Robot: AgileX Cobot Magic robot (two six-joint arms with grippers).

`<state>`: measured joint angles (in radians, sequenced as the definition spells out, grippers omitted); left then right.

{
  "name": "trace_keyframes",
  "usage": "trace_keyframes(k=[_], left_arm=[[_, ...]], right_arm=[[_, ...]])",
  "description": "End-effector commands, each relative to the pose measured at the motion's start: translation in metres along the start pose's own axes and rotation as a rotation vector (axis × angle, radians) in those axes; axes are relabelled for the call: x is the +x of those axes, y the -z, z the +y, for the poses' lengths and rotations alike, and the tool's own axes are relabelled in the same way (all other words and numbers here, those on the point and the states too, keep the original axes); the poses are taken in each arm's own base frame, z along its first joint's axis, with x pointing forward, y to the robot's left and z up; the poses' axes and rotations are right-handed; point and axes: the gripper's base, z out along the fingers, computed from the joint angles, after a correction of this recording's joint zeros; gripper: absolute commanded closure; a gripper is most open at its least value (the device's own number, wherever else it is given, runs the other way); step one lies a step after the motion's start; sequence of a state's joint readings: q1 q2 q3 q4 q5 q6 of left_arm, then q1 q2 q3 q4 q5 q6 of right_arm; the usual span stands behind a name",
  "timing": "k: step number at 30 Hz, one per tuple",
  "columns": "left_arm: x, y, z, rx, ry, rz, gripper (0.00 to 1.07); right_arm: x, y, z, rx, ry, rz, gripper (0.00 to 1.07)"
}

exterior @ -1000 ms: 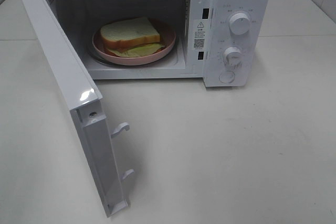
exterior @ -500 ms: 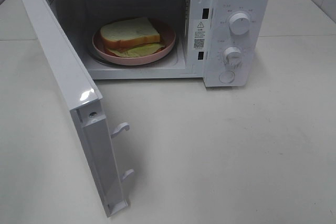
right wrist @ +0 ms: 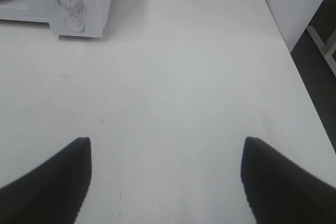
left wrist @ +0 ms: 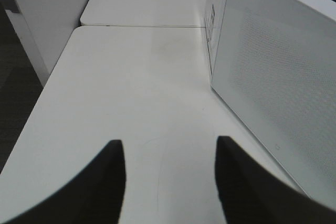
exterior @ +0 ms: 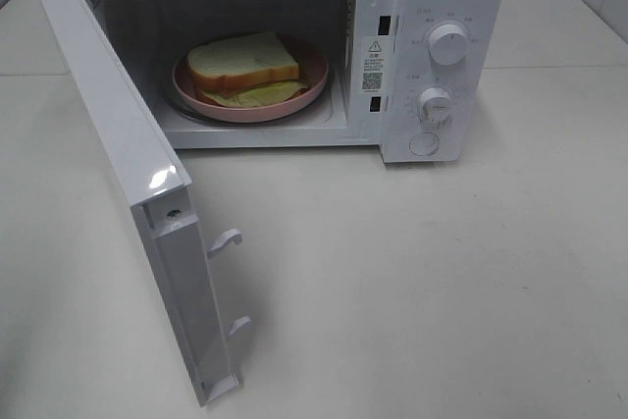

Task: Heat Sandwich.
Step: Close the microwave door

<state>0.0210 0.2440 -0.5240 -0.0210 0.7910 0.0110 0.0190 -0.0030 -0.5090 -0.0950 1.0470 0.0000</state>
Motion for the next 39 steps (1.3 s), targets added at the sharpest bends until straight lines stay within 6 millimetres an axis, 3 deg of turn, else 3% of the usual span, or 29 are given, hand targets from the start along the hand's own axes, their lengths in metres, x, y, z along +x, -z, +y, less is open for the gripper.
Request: trace_keyframes(k=[1,3,22,39], left_arm=[[-0.008,-0.012,0.0,0.0,0.008,-0.007,0.84],[-0.005,-0.026,0.0,-0.002,0.009,0.0,1.07],[0.033,-0.093,0.003,-0.019,-0.014,-0.224,1.06],[0.032,-0.15,-0.001,0.013,-0.038,-0.211,1.06]], right_arm=[[0.002,0.002,0.0,0.006,-0.012,-0.031,0.31],[0.002,0.002,0.0,0.006,-0.012,-0.031,0.31],[0.002,0.002,0.0,0.006,-0.012,-0.031,0.31],[0.002,0.002,0.0,0.006,-0.012,-0.031,0.31]])
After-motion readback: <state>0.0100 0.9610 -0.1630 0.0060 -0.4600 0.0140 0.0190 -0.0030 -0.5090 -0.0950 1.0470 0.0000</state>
